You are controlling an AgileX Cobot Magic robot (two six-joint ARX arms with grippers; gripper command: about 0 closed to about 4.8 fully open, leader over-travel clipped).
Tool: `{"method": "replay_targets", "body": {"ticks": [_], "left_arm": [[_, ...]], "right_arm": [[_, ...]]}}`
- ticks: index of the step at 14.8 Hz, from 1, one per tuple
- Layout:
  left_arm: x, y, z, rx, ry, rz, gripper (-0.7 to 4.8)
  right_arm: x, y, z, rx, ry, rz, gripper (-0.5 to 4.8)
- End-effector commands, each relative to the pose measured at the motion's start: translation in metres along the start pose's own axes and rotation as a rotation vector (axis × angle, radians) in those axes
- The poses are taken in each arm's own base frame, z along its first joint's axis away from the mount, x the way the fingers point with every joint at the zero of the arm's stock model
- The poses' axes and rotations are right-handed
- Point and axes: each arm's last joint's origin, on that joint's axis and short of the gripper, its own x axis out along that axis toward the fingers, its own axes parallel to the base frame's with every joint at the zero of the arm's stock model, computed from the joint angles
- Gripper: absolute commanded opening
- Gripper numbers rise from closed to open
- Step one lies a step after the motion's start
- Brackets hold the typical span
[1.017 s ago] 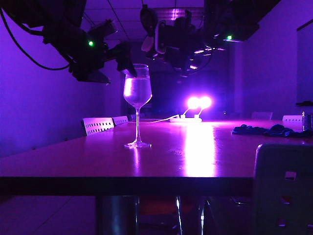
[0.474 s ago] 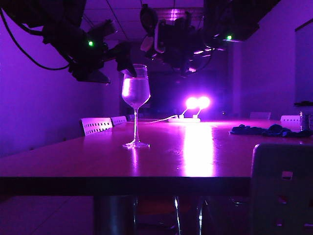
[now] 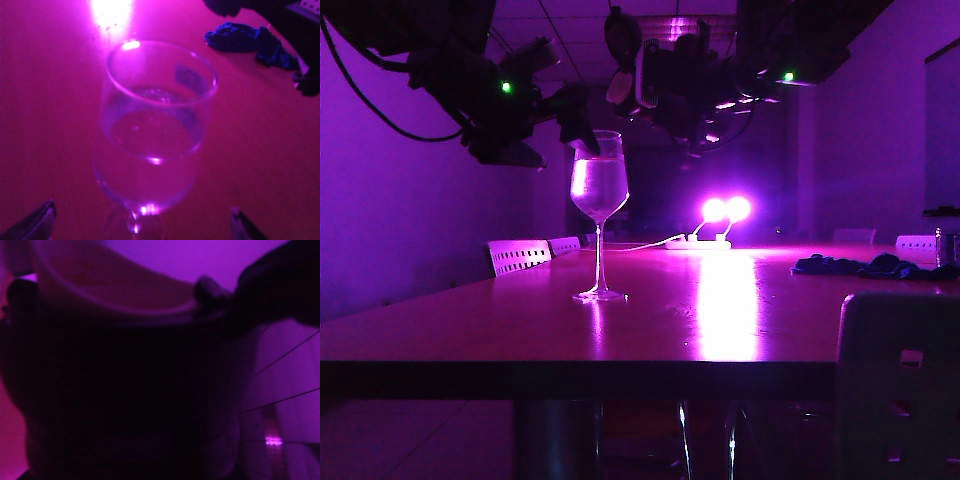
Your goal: Pick up the black thermos cup, pour some water from it into the stemmed glass, and then put the thermos cup back on the table.
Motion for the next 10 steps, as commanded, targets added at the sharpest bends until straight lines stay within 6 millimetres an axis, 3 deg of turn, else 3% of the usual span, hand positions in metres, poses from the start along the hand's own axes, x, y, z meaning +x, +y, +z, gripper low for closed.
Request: {"method": "replay_targets", "body": {"ticks": [1,10], "left_arm": [[0.001,0.0,0.017,0.017,-0.062,-0.004,4.79],[0.001,0.0,0.011,-0.002,0.009,-0.008,4.79]], "right_arm": [[0.001,-0.015,0.01,-0.044,-0.061,-0.071,0.63],[0.006,-0.001,0.009,-0.107,-0.052,-0.073,0.63]]}}
